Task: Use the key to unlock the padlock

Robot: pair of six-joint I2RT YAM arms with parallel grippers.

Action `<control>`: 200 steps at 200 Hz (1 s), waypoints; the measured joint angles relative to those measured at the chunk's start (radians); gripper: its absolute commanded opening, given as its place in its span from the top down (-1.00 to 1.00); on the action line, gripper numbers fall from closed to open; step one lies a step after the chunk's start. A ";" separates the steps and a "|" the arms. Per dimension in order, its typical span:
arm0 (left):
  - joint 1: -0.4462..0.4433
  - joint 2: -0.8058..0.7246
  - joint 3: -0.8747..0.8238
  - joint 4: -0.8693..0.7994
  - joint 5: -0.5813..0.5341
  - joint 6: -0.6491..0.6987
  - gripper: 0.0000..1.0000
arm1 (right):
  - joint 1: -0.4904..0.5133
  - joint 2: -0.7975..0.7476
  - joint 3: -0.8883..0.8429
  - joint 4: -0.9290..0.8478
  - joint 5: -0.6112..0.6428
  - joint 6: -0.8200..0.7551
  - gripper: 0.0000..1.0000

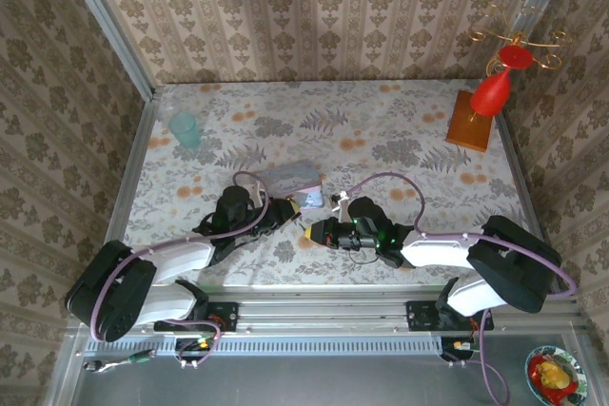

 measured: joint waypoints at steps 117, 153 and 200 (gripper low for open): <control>-0.018 0.000 0.000 0.010 0.000 -0.016 1.00 | -0.040 0.045 -0.022 0.119 -0.040 0.067 1.00; -0.023 0.000 0.000 0.016 0.000 -0.023 1.00 | -0.052 0.045 -0.040 0.145 -0.040 0.083 1.00; -0.033 0.000 0.000 0.026 -0.009 -0.028 1.00 | -0.057 0.051 -0.053 0.180 -0.045 0.109 1.00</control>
